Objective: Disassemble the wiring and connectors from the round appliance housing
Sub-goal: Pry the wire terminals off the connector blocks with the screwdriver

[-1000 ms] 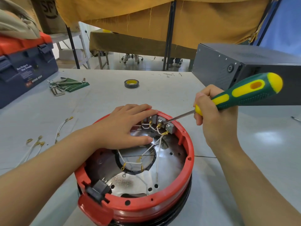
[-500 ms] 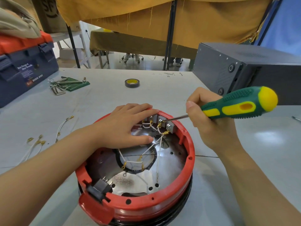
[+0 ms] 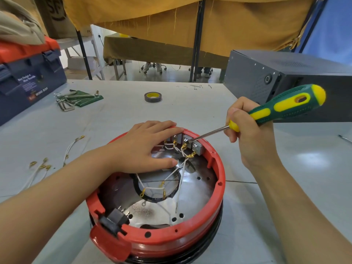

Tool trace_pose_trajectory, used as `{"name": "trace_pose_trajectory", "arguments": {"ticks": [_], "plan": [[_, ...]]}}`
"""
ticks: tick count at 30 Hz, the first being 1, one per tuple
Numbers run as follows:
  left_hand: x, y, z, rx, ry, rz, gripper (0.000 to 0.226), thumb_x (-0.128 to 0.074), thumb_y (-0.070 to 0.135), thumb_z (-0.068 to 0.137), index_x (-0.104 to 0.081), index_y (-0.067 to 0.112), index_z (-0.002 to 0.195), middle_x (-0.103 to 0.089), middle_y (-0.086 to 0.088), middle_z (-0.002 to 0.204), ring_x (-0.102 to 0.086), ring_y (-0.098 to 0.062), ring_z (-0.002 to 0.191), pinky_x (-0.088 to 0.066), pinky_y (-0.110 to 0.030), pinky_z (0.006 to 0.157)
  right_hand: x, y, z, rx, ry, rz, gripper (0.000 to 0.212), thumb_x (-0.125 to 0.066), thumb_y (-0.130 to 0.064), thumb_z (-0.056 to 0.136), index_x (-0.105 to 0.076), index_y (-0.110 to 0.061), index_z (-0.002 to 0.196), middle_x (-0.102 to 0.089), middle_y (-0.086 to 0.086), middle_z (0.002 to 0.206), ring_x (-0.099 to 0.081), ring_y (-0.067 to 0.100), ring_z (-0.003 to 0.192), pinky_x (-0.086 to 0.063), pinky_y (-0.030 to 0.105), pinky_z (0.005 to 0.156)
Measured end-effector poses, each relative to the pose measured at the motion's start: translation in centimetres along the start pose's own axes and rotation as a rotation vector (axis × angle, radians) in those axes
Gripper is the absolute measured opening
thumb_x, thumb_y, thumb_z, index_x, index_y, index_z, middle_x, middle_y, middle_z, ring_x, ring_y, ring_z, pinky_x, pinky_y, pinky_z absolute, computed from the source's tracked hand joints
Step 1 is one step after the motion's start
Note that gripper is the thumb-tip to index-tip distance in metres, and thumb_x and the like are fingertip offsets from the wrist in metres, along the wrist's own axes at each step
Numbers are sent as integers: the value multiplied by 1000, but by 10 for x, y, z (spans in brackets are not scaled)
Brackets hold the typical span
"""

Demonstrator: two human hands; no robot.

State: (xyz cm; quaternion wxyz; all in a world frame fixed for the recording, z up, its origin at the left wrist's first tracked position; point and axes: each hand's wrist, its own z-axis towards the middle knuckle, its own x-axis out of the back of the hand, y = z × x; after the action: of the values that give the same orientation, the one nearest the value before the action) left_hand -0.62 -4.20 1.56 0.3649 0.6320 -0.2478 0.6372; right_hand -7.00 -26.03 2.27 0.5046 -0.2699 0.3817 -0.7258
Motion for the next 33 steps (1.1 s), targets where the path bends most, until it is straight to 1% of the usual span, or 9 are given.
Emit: {"name": "trace_pose_trajectory", "arguments": {"ticks": [4, 9, 12, 16, 22, 26, 30, 33], "plan": [[0, 0, 0, -7, 6, -14, 72, -48, 65, 84, -15, 45, 145, -14, 18, 155, -14, -8, 140, -11, -27, 112, 0, 1, 0, -9, 11, 23, 28, -48, -12, 76, -47, -24, 51, -37, -5, 46, -33, 13, 39, -31, 20, 44], [1, 0, 0, 3, -4, -8, 76, -38, 68, 76, -14, 47, 145, -13, 18, 155, -14, -8, 141, -12, -29, 114, 0, 1, 1, -20, 11, 39, 28, -47, -13, 75, -47, -25, 50, -38, -6, 47, -33, 11, 39, -32, 19, 44], [0, 0, -1, 5, -9, -14, 76, -38, 69, 76, -13, 48, 145, -13, 18, 155, -13, -7, 141, -12, -30, 114, 0, 1, 1, -44, 20, 60, 30, -47, -11, 76, -47, -25, 50, -38, -7, 47, -34, 10, 39, -34, 17, 44], [0, 0, 0, 6, -12, -9, 76, -38, 68, 75, -13, 48, 145, -12, 17, 156, -12, -7, 141, -11, -29, 114, 0, 2, 3, -83, 54, 100, 28, -47, -12, 73, -46, -23, 48, -37, -3, 48, -33, 10, 38, -32, 16, 43], [0, -1, 0, 5, -10, -7, 76, -37, 69, 76, -12, 48, 145, -12, 18, 156, -12, -7, 141, -11, -29, 114, 0, 3, 3, -113, 80, 115, 23, -47, -12, 73, -46, -18, 50, -38, -3, 48, -33, 11, 38, -33, 16, 42], [0, -1, 0, 2, -13, -5, 76, -37, 69, 76, -12, 48, 145, -12, 18, 156, -13, -7, 141, -12, -31, 115, -2, 4, 2, -128, 68, 123, 21, -48, -13, 71, -44, -16, 51, -38, -1, 49, -33, 11, 37, -31, 17, 42], [0, -1, 0, -2, -8, -7, 76, -37, 70, 76, -12, 48, 145, -12, 18, 156, -14, -8, 141, -14, -32, 115, -6, 4, 0, -114, 33, 117, 24, -48, -13, 71, -44, -19, 48, -38, -4, 47, -32, 10, 35, -29, 17, 42], [0, -1, 0, -5, -4, -7, 76, -38, 69, 76, -13, 48, 145, -12, 17, 156, -13, -8, 141, -13, -32, 115, -1, 2, 2, -113, 82, 153, 25, -47, -13, 72, -46, -19, 49, -40, -1, 50, -33, 11, 36, -31, 16, 43]]}}
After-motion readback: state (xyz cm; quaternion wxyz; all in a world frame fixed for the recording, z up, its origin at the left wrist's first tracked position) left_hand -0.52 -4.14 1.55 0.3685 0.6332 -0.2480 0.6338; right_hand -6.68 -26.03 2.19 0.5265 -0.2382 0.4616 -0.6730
